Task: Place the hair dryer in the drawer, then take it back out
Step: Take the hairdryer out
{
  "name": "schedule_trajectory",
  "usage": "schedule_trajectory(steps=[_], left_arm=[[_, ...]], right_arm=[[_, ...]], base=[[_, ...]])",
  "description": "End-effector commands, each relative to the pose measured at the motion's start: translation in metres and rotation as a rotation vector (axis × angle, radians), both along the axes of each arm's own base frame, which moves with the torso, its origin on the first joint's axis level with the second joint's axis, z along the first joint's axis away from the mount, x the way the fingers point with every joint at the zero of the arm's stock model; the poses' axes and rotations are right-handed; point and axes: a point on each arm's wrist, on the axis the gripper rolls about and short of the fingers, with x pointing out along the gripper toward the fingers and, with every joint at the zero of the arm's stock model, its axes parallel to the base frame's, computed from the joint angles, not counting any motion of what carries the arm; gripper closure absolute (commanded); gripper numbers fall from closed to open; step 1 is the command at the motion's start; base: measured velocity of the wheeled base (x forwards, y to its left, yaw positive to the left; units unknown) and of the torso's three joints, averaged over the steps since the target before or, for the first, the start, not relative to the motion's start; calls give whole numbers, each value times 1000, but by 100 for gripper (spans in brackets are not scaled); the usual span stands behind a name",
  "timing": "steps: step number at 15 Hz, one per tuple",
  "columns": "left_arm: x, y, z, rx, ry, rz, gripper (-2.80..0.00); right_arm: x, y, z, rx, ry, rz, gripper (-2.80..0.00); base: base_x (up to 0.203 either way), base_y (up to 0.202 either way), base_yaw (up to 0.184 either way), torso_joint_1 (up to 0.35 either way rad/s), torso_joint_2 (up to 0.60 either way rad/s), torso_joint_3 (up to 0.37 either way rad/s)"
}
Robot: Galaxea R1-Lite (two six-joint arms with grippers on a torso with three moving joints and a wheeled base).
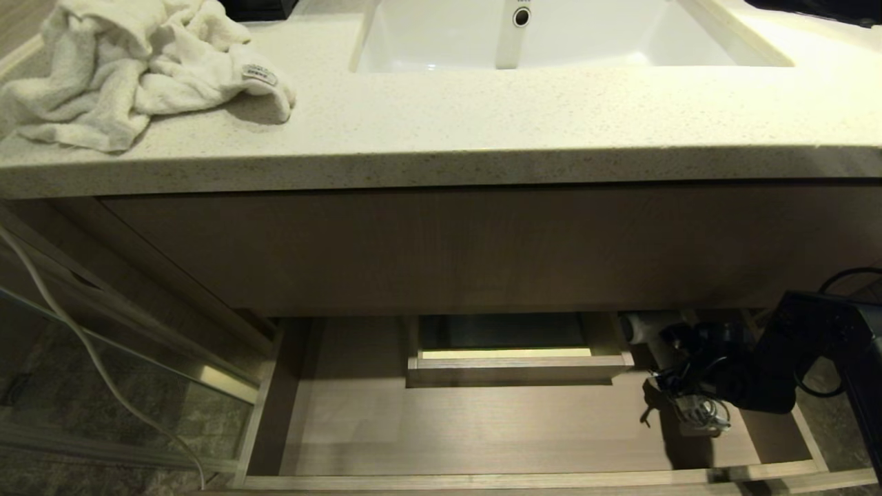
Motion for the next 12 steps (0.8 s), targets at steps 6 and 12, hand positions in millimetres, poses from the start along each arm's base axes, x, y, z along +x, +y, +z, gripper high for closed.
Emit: schedule_trajectory(steps=[6,12], left_arm=[[0,0,0,0,3,0,0],[0,0,0,0,2,0,0]], right_arm=[[5,-1,-4,-11,9,19,0],[-19,5,22,-7,21,18,0]], base=[[0,0,0,0,0,0],[0,0,0,0,0,0]])
